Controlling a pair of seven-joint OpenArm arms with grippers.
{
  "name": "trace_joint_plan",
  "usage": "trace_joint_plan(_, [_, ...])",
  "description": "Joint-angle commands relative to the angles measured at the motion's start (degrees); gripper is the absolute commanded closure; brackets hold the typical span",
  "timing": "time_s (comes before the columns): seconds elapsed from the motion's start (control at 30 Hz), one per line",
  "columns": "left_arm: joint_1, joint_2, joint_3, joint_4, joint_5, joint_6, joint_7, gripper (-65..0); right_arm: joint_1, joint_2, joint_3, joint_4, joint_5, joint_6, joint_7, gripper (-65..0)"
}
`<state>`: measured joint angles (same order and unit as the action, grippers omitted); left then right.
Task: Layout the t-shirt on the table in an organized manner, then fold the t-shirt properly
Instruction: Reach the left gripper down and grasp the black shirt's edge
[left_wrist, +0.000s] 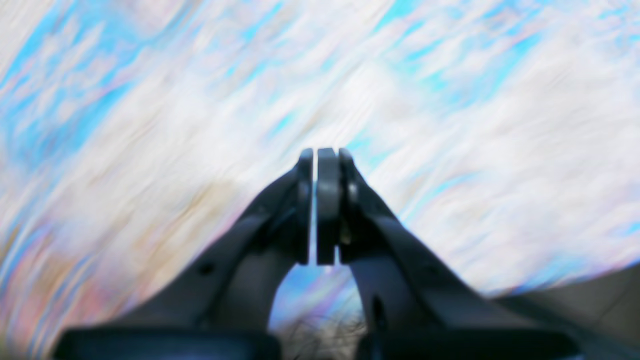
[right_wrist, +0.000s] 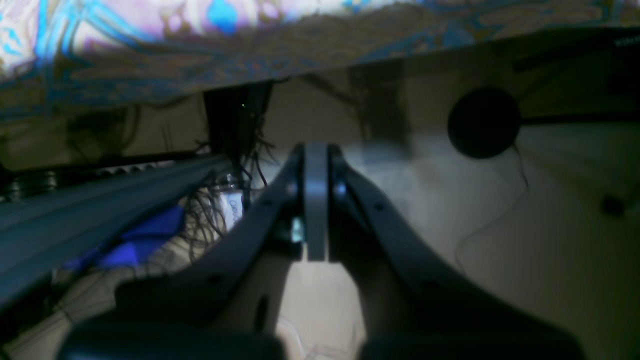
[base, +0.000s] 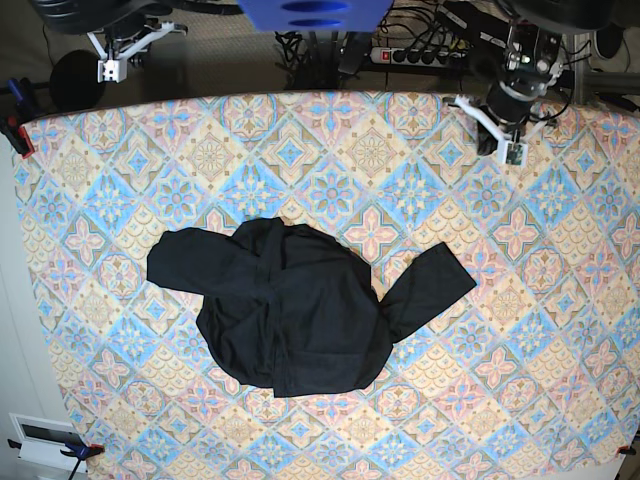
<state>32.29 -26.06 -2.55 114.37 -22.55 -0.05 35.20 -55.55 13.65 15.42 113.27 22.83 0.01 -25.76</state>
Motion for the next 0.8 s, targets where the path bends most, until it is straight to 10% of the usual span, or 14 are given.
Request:
trace_joint_plan(0.0, [-3.24, -0.62, 0.48, 1.11, -0.53, 0.1, 0.18, -0.5, 1.18, 0.55, 0.18, 1.14, 0.16, 0.21, 1.54, 0.0])
trace_joint_plan(0.43, [-38.84, 13.45, 5.4, -20.17, -1.76, 0.1, 11.7, -17.9, 11.64, 0.46, -5.62, 1.32, 0.16, 0.21, -7.6, 0.0])
trace_joint_plan(0.77, [-56.16, 20.39, 15.69, -41.09, -1.06, 0.19, 7.92, -25.8, 13.84, 0.37, -5.71, 1.32, 0.16, 0.21, -7.69, 0.0])
